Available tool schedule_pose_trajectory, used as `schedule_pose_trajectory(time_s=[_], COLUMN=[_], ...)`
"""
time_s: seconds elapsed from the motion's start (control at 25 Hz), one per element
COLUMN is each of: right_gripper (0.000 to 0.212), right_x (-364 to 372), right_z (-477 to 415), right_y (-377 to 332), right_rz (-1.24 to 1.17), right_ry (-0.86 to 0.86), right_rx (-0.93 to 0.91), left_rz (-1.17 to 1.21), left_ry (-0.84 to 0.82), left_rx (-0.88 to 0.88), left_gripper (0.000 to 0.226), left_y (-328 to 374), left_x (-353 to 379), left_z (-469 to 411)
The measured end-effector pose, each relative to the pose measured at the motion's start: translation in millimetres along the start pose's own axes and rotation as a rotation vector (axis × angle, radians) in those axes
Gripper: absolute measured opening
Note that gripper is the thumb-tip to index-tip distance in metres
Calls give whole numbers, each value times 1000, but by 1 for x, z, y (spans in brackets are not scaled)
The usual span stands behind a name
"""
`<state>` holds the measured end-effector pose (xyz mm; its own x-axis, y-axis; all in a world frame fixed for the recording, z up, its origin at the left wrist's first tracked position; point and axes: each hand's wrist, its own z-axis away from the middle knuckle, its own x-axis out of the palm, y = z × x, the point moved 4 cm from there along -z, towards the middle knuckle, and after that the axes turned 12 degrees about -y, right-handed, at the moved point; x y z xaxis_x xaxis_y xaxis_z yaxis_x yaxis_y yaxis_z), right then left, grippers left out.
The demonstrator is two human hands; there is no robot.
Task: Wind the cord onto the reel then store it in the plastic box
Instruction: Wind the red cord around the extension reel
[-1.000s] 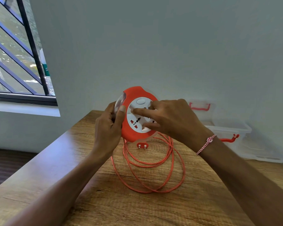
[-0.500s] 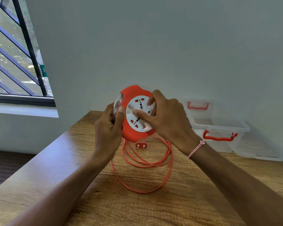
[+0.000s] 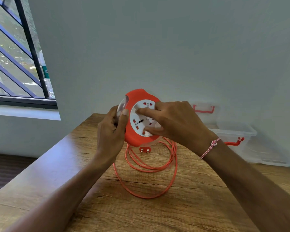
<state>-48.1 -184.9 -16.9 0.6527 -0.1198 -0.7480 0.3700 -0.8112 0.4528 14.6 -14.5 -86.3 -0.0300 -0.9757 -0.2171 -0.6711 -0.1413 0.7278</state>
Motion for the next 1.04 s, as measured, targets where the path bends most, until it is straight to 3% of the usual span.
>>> schedule_pose_trajectory(time_s=[0.16, 0.2, 0.32, 0.44, 0.68, 0.8, 0.88, 1.04], right_gripper=[58, 57, 55, 52, 60, 59, 56, 60], right_x=[10, 12, 6, 0, -5, -5, -7, -6], right_z=[3, 2, -2, -5, -1, -1, -1, -2], right_y=[-1, -2, -1, 2, 6, 2, 2, -3], right_rz=[-604, -636, -381, -150, 93, 105, 45, -377], right_ry=[126, 108, 61, -60, -167, -122, -56, 113], right_rx=[509, 557, 383, 111, -83, -71, -19, 385], left_rz=[24, 20, 14, 19, 61, 35, 26, 17], left_ry=[0, -3, 7, 42, 21, 13, 18, 33], left_rx=[49, 42, 1, -27, -63, -50, -7, 57], left_gripper=[48, 44, 29, 41, 35, 44, 39, 30], left_y=[3, 2, -1, -3, 0, 0, 4, 11], left_x=[5, 5, 3, -1, -2, -1, 0, 1], left_z=[2, 2, 1, -1, -2, -1, 1, 4])
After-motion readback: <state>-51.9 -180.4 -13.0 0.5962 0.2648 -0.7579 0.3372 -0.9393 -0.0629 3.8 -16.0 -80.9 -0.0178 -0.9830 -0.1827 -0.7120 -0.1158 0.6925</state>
